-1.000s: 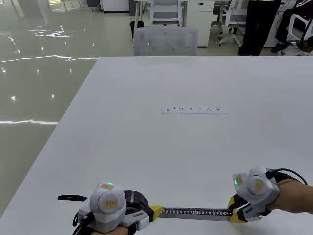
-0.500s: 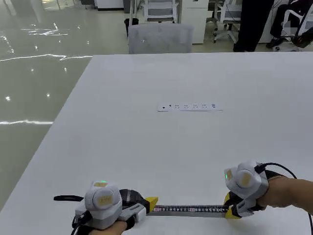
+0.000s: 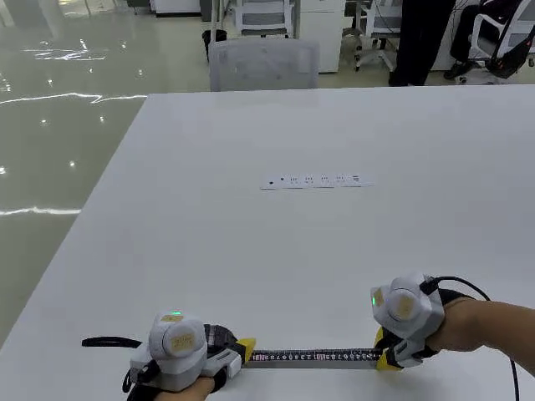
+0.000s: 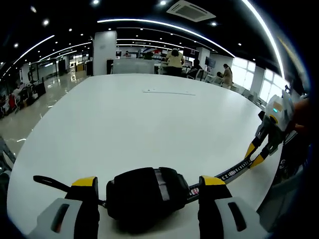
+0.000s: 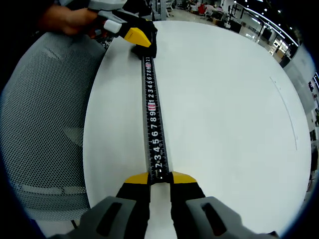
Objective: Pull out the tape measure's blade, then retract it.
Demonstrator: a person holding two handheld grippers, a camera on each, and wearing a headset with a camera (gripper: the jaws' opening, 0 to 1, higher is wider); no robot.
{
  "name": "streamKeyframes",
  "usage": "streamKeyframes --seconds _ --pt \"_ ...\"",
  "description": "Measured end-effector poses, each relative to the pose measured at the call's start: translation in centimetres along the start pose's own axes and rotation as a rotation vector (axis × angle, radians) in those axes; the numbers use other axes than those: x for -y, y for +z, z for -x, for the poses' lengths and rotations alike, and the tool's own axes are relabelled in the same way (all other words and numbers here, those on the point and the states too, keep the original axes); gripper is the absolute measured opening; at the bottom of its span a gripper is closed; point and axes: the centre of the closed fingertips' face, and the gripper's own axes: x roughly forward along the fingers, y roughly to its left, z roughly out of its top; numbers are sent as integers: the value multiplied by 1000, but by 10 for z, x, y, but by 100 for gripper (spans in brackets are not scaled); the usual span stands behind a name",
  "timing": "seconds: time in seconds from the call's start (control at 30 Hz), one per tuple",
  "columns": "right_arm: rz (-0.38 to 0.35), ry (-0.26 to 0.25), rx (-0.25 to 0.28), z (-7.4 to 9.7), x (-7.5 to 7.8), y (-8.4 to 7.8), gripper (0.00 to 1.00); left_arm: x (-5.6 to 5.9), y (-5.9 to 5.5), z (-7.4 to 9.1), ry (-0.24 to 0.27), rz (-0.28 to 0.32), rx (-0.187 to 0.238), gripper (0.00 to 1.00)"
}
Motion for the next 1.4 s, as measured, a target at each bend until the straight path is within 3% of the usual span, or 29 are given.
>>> streamKeyframes --seconds 0.17,0.3,0.4,0.53,0.93,1.2,1.27,1.4 --pt "-6 10 0 0 -1 0 13 -2 -1 0 14 -7 -12 72" --pt "-18 6 -4 0 0 0 13 -2 -11 -2 25 22 -63 72" --pt "-20 5 -5 0 -1 1 13 -3 -11 -3 28 47 -62 66" --pt "-22 3 -1 0 0 0 13 -3 -10 -2 23 68 -64 66" --pt "-29 0 1 1 -1 0 13 -1 -12 -1 20 55 -83 64" --pt "-73 -2 47 3 -2 0 13 -2 -12 0 -1 65 -85 63" --pt "-31 -3 40 2 -2 1 14 -3 -12 0 -5 79 -85 62" --pt "-83 22 64 3 0 1 14 -2 -12 0 -11 80 -83 62"
